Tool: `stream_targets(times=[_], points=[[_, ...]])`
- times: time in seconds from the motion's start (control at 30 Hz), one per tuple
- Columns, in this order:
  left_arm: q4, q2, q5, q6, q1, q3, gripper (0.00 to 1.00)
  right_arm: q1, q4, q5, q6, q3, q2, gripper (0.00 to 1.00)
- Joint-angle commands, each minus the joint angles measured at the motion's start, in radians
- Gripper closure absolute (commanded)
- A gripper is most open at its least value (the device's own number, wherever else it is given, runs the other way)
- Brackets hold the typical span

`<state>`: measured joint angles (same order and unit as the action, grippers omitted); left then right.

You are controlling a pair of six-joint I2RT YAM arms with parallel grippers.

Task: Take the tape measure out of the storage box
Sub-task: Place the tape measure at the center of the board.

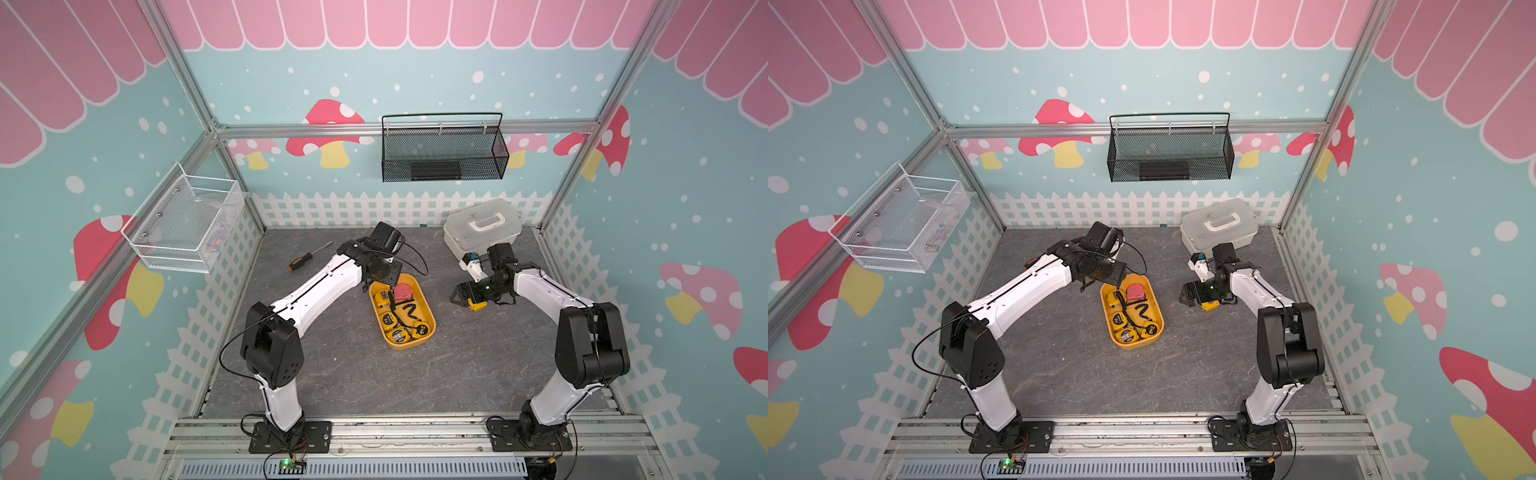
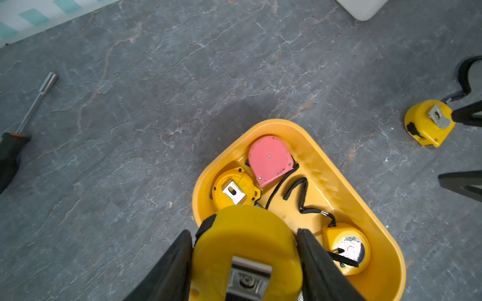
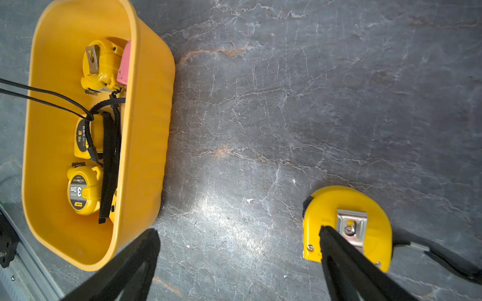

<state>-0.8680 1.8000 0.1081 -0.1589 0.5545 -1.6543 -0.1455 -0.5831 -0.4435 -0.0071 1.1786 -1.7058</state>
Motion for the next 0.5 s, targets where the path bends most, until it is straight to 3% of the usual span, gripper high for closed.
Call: stream_targets(times=[0.0,0.47], points=[[-0.026,-0.070,0.035,0.028,-0.047,0.032,0.46,-0.004,-0.018,-0.016,-0.007,0.000,-0.023,0.04],[-0.035,-0.209,0.041,0.042,-0.234,0.212,0.46,-0.004,-0.018,-0.023,-0.005,0.003,-0.034,0.04]])
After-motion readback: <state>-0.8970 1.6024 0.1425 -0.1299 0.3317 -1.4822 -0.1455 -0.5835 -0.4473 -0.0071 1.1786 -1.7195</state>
